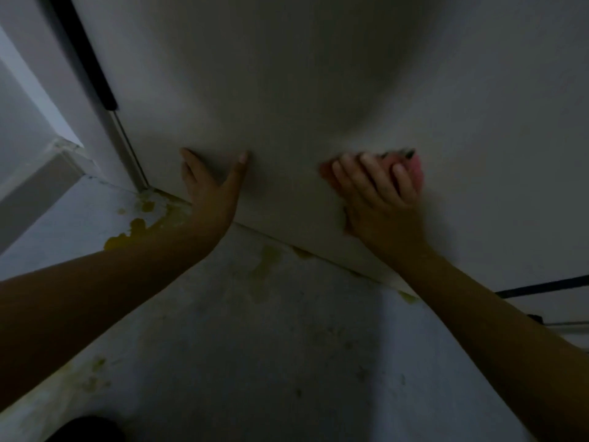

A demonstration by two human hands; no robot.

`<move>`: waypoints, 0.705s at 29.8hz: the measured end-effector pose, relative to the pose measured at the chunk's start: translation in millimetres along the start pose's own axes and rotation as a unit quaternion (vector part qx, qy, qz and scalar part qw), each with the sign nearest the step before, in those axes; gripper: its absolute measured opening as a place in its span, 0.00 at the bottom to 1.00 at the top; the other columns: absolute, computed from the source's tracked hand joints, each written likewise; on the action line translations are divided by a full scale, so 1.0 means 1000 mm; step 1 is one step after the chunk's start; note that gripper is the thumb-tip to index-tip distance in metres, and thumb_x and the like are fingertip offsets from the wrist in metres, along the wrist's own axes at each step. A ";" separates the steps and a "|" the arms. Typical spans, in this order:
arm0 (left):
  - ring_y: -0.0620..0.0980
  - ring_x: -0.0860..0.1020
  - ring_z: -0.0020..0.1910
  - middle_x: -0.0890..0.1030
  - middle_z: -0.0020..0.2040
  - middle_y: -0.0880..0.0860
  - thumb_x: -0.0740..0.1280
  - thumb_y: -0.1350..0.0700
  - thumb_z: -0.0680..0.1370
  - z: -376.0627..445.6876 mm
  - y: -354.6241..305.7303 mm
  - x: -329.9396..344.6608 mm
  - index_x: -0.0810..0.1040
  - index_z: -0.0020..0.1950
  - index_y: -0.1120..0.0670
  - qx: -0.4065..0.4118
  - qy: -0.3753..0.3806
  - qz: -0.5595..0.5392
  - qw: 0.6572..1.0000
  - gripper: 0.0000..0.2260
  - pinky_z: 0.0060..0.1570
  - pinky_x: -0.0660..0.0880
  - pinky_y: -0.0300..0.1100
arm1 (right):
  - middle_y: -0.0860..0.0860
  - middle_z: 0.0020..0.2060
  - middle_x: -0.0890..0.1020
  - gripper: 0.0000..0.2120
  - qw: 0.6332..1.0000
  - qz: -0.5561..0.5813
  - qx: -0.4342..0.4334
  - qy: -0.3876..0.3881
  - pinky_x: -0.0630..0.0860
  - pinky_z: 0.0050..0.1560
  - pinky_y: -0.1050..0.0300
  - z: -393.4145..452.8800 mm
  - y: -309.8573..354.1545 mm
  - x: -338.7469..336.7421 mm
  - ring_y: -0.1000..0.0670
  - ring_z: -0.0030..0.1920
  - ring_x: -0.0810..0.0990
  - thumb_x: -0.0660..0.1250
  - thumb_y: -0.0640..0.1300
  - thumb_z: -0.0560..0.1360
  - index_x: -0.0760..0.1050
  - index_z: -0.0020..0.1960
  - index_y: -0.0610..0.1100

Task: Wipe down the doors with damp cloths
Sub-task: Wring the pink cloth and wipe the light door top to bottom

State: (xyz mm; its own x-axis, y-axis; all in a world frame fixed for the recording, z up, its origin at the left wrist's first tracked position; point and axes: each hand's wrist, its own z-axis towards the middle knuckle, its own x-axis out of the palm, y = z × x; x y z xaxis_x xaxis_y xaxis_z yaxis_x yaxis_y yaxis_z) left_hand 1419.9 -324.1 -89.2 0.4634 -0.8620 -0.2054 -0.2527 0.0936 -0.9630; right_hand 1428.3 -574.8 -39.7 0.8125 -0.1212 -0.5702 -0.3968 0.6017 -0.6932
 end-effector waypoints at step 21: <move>0.53 0.51 0.76 0.47 0.77 0.57 0.64 0.40 0.76 0.000 0.000 0.002 0.40 0.78 0.53 0.009 -0.028 0.015 0.999 0.43 0.74 0.51 0.45 | 0.53 0.74 0.59 0.29 0.997 0.030 -0.046 0.056 0.46 0.75 0.54 -0.034 0.021 0.012 0.51 0.77 0.48 0.62 0.40 0.75 0.59 0.75 0.45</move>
State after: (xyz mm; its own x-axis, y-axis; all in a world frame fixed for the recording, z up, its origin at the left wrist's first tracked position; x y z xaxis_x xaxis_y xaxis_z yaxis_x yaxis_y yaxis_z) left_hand 1420.8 -325.4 -89.9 0.5028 -0.8293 -0.2438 -0.2526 0.1288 -0.9590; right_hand 1414.9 -590.7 -75.8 0.7359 -0.1776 -0.6534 -0.4843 0.5364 -0.6912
